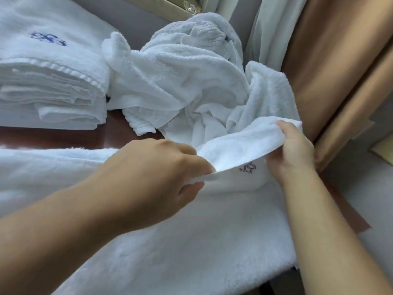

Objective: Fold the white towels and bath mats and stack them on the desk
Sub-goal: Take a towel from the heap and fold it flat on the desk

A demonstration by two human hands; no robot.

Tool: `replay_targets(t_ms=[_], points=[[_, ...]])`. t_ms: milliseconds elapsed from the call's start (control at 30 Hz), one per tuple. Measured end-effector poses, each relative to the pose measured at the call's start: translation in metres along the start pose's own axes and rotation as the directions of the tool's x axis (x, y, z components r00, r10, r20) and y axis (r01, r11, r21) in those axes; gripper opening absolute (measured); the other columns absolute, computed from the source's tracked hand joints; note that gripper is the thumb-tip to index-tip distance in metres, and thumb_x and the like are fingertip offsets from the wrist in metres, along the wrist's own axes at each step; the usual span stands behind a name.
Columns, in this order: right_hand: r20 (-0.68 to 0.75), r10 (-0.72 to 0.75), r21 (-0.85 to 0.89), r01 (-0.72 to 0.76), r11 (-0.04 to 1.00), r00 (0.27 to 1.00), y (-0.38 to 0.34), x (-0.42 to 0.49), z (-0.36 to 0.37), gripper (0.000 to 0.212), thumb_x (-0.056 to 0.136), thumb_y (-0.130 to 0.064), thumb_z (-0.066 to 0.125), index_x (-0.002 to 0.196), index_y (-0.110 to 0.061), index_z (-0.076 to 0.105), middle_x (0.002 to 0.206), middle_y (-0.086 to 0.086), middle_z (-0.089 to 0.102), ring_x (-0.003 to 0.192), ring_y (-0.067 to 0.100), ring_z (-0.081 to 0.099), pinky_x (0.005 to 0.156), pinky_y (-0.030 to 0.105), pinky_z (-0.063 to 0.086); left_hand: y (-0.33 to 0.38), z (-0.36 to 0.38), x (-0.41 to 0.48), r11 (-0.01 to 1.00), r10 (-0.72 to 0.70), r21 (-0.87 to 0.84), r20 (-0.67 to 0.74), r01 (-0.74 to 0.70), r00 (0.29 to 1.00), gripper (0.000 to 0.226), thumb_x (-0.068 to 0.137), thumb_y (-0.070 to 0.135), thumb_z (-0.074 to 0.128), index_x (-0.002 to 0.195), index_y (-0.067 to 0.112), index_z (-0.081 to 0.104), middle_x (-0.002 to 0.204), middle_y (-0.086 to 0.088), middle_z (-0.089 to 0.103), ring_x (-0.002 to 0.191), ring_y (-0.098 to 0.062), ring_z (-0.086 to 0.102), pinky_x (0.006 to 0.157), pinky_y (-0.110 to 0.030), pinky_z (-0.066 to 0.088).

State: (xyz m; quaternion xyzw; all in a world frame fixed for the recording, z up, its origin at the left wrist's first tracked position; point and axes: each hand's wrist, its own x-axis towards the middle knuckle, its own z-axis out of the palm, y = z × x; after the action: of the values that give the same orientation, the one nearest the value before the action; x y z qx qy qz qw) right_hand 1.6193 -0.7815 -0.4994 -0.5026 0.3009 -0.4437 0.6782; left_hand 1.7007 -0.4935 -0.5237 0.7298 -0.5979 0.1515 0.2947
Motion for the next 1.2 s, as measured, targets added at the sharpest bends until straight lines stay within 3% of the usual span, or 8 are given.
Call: replay_targets(t_ms=[133, 333, 533, 700, 900, 1000, 1100, 1200], points=[[-0.091, -0.313, -0.552, 0.213, 0.806, 0.945, 0.026, -0.017, -0.045, 0.043, 0.077, -0.021, 0.062, 0.120, -0.018, 0.061, 0.113, 0.004, 0.068, 0.102, 0.020, 0.067, 0.077, 0.023, 0.052, 0.005, 0.010, -0.005, 1.000, 0.017, -0.017, 0.150, -0.014, 0.989, 0.027, 0.092, 0.047, 0.055, 0.119, 0.049, 0.060, 0.090, 0.017, 0.062, 0.078, -0.013, 0.062, 0.058, -0.030, 0.049], [-0.190, -0.596, -0.573, 0.405, 0.712, 0.780, 0.031, -0.023, -0.049, 0.039, 0.074, -0.020, 0.052, 0.108, -0.035, 0.066, 0.107, -0.013, 0.069, 0.095, -0.003, 0.064, 0.083, 0.017, 0.050, 0.001, 0.012, -0.003, 0.990, 0.093, -0.124, 0.175, -0.072, 0.980, 0.026, 0.084, 0.048, 0.057, 0.108, 0.052, 0.068, 0.072, 0.026, 0.047, 0.064, -0.004, 0.054, 0.047, -0.020, 0.040], [-0.178, -0.402, -0.748, 0.142, 0.648, 0.898, 0.031, -0.026, -0.050, 0.030, 0.076, -0.009, 0.052, 0.087, -0.029, 0.072, 0.122, 0.007, 0.062, 0.109, 0.025, 0.060, 0.097, 0.036, 0.049, 0.004, 0.010, -0.006, 0.992, -0.118, -0.016, 0.276, 0.127, 0.954, 0.056, 0.078, 0.083, 0.024, 0.125, 0.062, 0.046, 0.073, 0.021, 0.052, 0.066, 0.006, 0.045, 0.054, -0.016, 0.029], [0.064, -0.843, -0.850, 0.472, 0.235, 0.535, 0.028, -0.044, -0.034, 0.034, 0.073, -0.010, 0.053, 0.100, -0.010, 0.074, 0.115, 0.015, 0.061, 0.109, 0.036, 0.056, 0.097, 0.038, 0.041, -0.001, 0.003, 0.002, 0.975, -0.222, 0.000, -0.031, 0.222, 0.975, 0.042, 0.097, 0.058, 0.030, 0.104, 0.042, 0.069, 0.089, 0.017, 0.066, 0.081, -0.009, 0.061, 0.067, -0.035, 0.054], [0.064, -0.364, -0.903, 0.209, 0.375, 0.929, 0.034, -0.027, -0.033, 0.046, 0.101, -0.040, 0.050, 0.140, -0.015, 0.054, 0.135, 0.004, 0.061, 0.125, 0.023, 0.055, 0.096, 0.029, 0.038, -0.017, 0.012, -0.002, 0.905, -0.416, 0.214, 0.266, 0.367, 0.870, 0.065, 0.085, 0.068, 0.028, 0.146, 0.047, 0.031, 0.136, 0.019, 0.048, 0.127, -0.010, 0.045, 0.098, -0.035, 0.041], [0.070, -0.206, -0.944, 0.131, 0.302, 0.976, 0.024, -0.012, -0.033, 0.062, 0.097, -0.062, 0.045, 0.133, -0.013, 0.057, 0.123, 0.005, 0.065, 0.117, 0.026, 0.058, 0.099, 0.041, 0.043, -0.020, 0.015, -0.001, 0.895, -0.439, 0.221, 0.279, 0.388, 0.854, 0.068, 0.082, 0.072, 0.027, 0.145, 0.047, 0.031, 0.134, 0.019, 0.047, 0.126, -0.010, 0.045, 0.097, -0.035, 0.042], [0.129, -0.034, -0.981, 0.133, 0.139, 0.991, 0.001, 0.005, -0.022, 0.068, 0.091, -0.075, 0.040, 0.111, -0.016, 0.069, 0.088, -0.002, 0.064, 0.080, 0.015, 0.057, 0.071, 0.031, 0.040, -0.025, 0.015, -0.001, 0.859, -0.497, 0.297, 0.287, 0.417, 0.819, 0.070, 0.079, 0.080, 0.030, 0.139, 0.043, 0.038, 0.126, 0.016, 0.049, 0.121, -0.012, 0.047, 0.090, -0.035, 0.043], [0.186, 0.131, -0.977, 0.170, 0.127, 0.974, -0.006, 0.013, -0.016, 0.063, 0.092, -0.071, 0.048, 0.130, -0.024, 0.064, 0.115, -0.006, 0.067, 0.093, 0.010, 0.056, 0.072, 0.027, 0.046, -0.026, 0.015, 0.000, 0.855, -0.501, 0.329, 0.327, 0.401, 0.801, 0.050, 0.082, 0.078, 0.031, 0.109, 0.038, 0.046, 0.100, 0.015, 0.046, 0.103, -0.013, 0.047, 0.080, -0.034, 0.038]])
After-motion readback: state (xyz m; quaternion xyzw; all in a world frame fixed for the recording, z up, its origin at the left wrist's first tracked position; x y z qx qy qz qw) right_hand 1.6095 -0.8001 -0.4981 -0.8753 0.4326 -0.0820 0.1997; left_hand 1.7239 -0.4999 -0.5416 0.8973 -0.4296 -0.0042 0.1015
